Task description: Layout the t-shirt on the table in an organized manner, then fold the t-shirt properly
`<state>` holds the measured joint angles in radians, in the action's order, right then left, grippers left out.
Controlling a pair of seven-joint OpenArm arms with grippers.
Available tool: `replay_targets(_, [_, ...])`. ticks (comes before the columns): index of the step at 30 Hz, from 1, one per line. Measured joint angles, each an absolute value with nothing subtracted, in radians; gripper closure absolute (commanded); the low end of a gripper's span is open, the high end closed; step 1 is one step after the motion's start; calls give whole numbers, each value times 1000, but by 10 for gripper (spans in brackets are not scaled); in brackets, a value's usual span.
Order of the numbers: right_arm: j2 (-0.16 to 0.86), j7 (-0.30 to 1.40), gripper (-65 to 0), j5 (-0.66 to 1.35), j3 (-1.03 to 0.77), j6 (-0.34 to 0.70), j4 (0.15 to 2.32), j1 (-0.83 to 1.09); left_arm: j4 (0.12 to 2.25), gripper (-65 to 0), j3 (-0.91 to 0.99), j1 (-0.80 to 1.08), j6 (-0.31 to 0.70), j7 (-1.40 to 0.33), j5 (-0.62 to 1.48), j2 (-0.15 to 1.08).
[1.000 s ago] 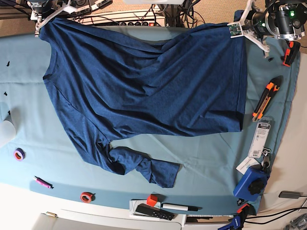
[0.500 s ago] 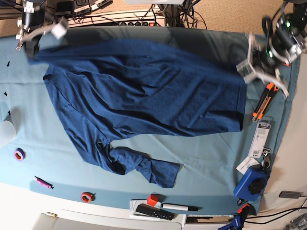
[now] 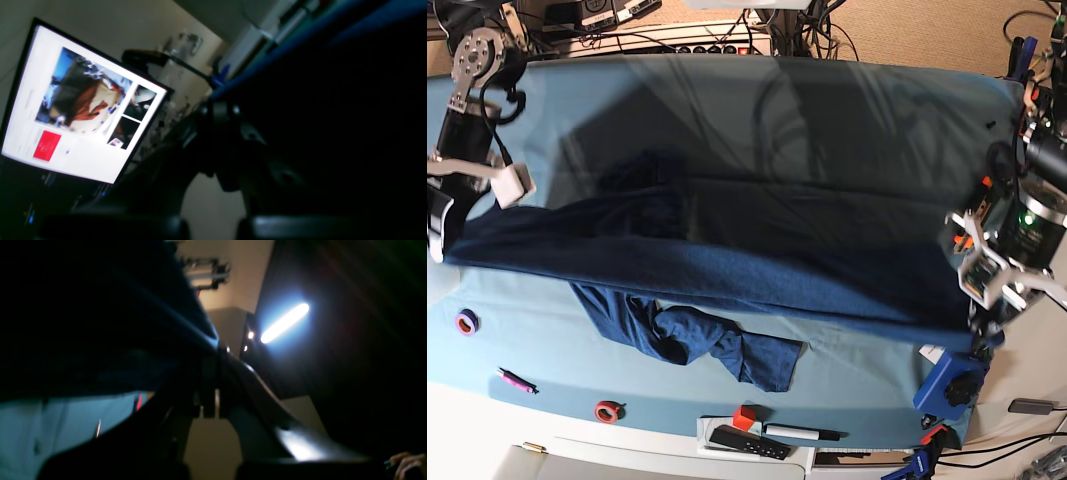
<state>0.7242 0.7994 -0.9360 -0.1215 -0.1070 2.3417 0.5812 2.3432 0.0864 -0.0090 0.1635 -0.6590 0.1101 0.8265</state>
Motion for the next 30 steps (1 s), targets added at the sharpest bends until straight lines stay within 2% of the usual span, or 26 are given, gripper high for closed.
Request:
replay_targets(9, [652,800,0,-1024,-121,-205,2342,439,2343,0,86,-107,35,-652,-70,709])
replay_targets(16, [623,792,0,-1060,-121,-233,2342,361,2344,0,86,-228,-23,-648,-193,718])
replay_targets(23, [623,771,0,-1066,-121,-257,2342,283,2347,0,86,-313,-35,-648,-233,759])
replay_targets(30, [623,743,0,-1008,-121,-270,2342,177,2349,0,97,-302,-44,-649,-244,765])
